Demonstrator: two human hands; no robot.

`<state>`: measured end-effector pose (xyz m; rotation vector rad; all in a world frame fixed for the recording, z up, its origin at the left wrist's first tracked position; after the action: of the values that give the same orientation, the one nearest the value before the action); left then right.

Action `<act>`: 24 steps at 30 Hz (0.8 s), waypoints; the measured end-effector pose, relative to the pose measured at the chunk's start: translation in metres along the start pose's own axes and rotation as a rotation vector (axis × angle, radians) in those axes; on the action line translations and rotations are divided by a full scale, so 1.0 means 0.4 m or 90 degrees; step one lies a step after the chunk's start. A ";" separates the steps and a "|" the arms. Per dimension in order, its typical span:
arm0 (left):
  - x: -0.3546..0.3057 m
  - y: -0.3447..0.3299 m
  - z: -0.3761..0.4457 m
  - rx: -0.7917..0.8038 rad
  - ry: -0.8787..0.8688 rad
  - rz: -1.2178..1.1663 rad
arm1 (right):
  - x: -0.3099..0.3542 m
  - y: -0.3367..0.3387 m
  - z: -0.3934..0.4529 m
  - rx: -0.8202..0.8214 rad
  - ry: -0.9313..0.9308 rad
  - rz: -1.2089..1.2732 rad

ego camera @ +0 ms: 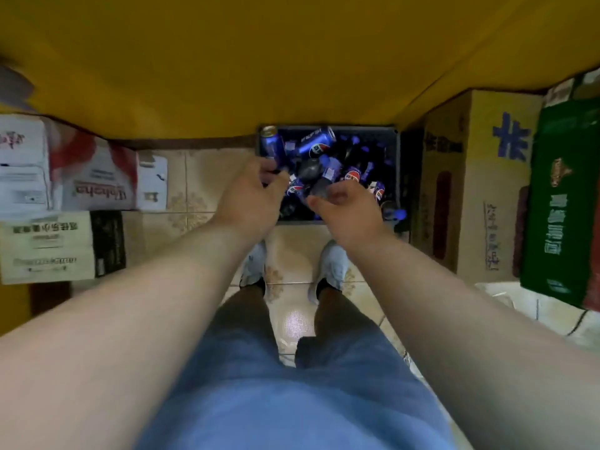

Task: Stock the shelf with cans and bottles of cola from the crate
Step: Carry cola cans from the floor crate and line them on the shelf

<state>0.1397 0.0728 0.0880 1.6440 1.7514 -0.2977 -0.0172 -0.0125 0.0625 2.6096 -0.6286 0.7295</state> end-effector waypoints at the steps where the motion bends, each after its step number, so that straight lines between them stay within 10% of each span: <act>1: 0.043 -0.019 0.029 0.001 0.018 -0.017 | -0.029 -0.002 0.042 -0.004 -0.007 0.008; 11: 0.299 -0.177 0.367 0.019 0.113 -0.178 | -0.220 -0.056 0.438 -0.030 -0.073 0.132; 18: 0.383 -0.173 0.533 0.032 0.108 -0.185 | -0.223 0.050 0.706 -0.199 -0.022 -0.038; 24: 0.427 -0.202 0.595 0.048 0.122 -0.143 | -0.206 0.068 0.861 -0.133 -0.095 -0.199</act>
<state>0.1521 0.0487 -0.2146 1.5725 2.0981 -0.3204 0.0422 -0.1624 -0.2538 2.5007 -0.3049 0.3548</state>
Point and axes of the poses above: each hand's wrist, its own z-axis towards the middle knuckle, its own y-axis out of the back of the hand, x = y × z, the point moved 8 cm from there along z, towards the middle knuckle, and after that the axes turned 14 degrees about x, right-handed, at the moved point
